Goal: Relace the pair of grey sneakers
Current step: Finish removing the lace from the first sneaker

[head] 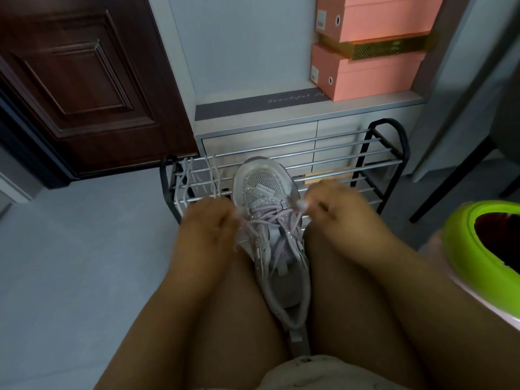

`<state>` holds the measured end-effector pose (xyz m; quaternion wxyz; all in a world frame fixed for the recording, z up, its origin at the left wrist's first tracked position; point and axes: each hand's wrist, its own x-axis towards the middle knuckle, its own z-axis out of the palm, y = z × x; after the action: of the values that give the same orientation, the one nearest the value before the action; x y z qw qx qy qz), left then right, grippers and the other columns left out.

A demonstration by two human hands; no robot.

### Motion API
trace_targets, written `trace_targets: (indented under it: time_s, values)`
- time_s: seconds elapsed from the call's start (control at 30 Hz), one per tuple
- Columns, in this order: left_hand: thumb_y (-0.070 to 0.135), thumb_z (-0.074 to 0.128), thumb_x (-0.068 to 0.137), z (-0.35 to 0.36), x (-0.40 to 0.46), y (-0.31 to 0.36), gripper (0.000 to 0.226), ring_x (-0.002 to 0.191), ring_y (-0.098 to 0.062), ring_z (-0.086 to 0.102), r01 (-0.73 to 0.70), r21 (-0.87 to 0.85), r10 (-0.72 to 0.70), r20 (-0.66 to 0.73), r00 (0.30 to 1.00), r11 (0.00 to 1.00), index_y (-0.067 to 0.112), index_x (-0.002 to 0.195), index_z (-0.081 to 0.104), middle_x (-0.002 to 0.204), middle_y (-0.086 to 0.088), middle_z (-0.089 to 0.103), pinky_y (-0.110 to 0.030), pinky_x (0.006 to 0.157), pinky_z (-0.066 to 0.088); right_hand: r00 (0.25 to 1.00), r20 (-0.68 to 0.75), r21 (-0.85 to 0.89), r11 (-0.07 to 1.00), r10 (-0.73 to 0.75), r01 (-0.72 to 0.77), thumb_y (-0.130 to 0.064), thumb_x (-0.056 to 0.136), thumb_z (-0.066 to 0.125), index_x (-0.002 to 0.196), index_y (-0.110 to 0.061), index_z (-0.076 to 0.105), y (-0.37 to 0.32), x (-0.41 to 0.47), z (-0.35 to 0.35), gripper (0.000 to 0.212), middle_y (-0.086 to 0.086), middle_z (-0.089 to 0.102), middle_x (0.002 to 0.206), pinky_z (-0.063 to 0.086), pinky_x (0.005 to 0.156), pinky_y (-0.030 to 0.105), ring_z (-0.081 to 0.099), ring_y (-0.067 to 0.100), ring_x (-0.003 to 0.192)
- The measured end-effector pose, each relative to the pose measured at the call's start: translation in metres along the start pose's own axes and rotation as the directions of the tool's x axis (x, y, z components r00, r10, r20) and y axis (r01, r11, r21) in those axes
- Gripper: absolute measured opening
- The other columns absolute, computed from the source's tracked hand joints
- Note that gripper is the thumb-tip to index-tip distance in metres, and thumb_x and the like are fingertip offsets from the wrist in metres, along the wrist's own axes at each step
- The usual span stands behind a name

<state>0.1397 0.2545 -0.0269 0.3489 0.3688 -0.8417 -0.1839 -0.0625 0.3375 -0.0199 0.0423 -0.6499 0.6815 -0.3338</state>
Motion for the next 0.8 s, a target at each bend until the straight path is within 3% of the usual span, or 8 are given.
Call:
trace_targets:
  time_s: [0.1, 0.17, 0.27, 0.33, 0.37, 0.47, 0.6, 0.8]
  values:
    - [0.029, 0.042, 0.097, -0.016, 0.002, -0.001, 0.027, 0.055, 0.0, 0.048, 0.233, -0.27, -0.287, -0.184, 0.94, 0.934, 0.022, 0.073, 0.054, 0.066, -0.002, 0.051, -0.012, 0.044, 0.04, 0.928, -0.27, 0.194, 0.958, 0.258, -0.21, -0.02, 0.095, 0.05, 0.069, -0.012, 0.051, 0.01, 0.006, -0.018, 0.027, -0.007, 0.043, 0.068, 0.03, 0.055, 0.015, 0.04, 0.002, 0.061]
    - [0.033, 0.043, 0.097, -0.026, 0.004, -0.001, 0.028, 0.061, 0.001, 0.053, 0.294, -0.426, -0.42, -0.24, 0.875, 0.856, 0.027, 0.075, 0.058, 0.073, -0.002, 0.059, -0.017, 0.056, 0.045, 0.871, -0.288, 0.374, 0.884, 0.398, -0.28, -0.025, 0.096, 0.047, 0.073, -0.006, 0.055, 0.011, 0.007, -0.022, 0.031, -0.006, 0.053, 0.068, 0.034, 0.057, 0.012, 0.046, 0.0, 0.06]
    - [0.029, 0.044, 0.097, -0.034, 0.011, 0.004, 0.038, 0.089, -0.015, 0.066, 0.254, -0.686, -0.447, -0.115, 0.887, 0.682, 0.031, 0.065, 0.065, 0.081, 0.002, 0.069, -0.033, 0.085, 0.051, 0.838, -0.102, 0.884, 0.435, 0.536, -0.171, -0.012, 0.098, 0.039, 0.068, -0.007, 0.05, -0.001, 0.01, -0.024, 0.032, 0.004, 0.066, 0.074, 0.055, 0.074, 0.026, 0.067, 0.015, 0.074]
    - [0.025, 0.044, 0.092, -0.036, 0.01, 0.01, 0.04, 0.089, -0.032, 0.066, 0.249, -0.78, -0.331, 0.056, 0.942, 0.574, 0.026, 0.057, 0.064, 0.078, -0.003, 0.07, -0.044, 0.089, 0.05, 0.921, 0.053, 0.99, 0.102, 0.387, -0.1, -0.002, 0.091, 0.037, 0.059, -0.006, 0.043, -0.007, 0.007, -0.032, 0.033, 0.014, 0.062, 0.067, 0.058, 0.07, 0.037, 0.066, 0.03, 0.068]
    - [0.026, 0.042, 0.09, -0.035, 0.009, 0.013, 0.04, 0.083, -0.038, 0.063, 0.253, -0.792, -0.239, 0.139, 0.961, 0.555, 0.023, 0.055, 0.063, 0.075, -0.007, 0.068, -0.048, 0.083, 0.049, 0.957, 0.11, 0.989, 0.071, 0.267, -0.133, -0.003, 0.085, 0.039, 0.056, -0.006, 0.043, -0.01, 0.006, -0.036, 0.029, 0.017, 0.06, 0.063, 0.057, 0.063, 0.039, 0.063, 0.032, 0.062]
    - [0.034, 0.038, 0.09, -0.03, 0.006, 0.013, 0.044, 0.073, -0.025, 0.063, 0.286, -0.748, -0.14, 0.253, 0.957, 0.599, 0.017, 0.056, 0.061, 0.075, -0.008, 0.066, -0.034, 0.068, 0.052, 0.971, 0.218, 0.885, 0.399, 0.101, -0.24, -0.01, 0.081, 0.045, 0.059, -0.004, 0.055, -0.014, 0.001, -0.036, 0.024, 0.017, 0.062, 0.062, 0.053, 0.059, 0.03, 0.062, 0.028, 0.058]
    - [0.04, 0.052, 0.088, -0.014, 0.005, 0.005, 0.026, 0.061, 0.0, 0.057, 0.325, -0.224, -0.302, 0.131, 0.944, 0.919, 0.026, 0.069, 0.062, 0.071, 0.01, 0.064, -0.022, 0.056, 0.045, 0.986, 0.05, 0.41, 0.897, 0.159, -0.165, -0.009, 0.09, 0.053, 0.075, -0.018, 0.059, -0.009, 0.006, -0.021, 0.019, -0.003, 0.065, 0.077, 0.047, 0.073, 0.029, 0.06, 0.011, 0.074]
    - [0.036, 0.045, 0.094, 0.006, -0.006, 0.002, 0.022, 0.065, 0.003, 0.059, 0.316, -0.148, -0.281, 0.216, 0.935, 0.937, 0.029, 0.078, 0.058, 0.074, 0.015, 0.066, -0.02, 0.058, 0.04, 0.973, 0.198, 0.063, 0.99, 0.115, -0.13, -0.033, 0.084, 0.062, 0.083, -0.024, 0.059, -0.007, 0.0, 0.007, 0.01, -0.005, 0.062, 0.077, 0.044, 0.066, 0.024, 0.056, 0.005, 0.073]
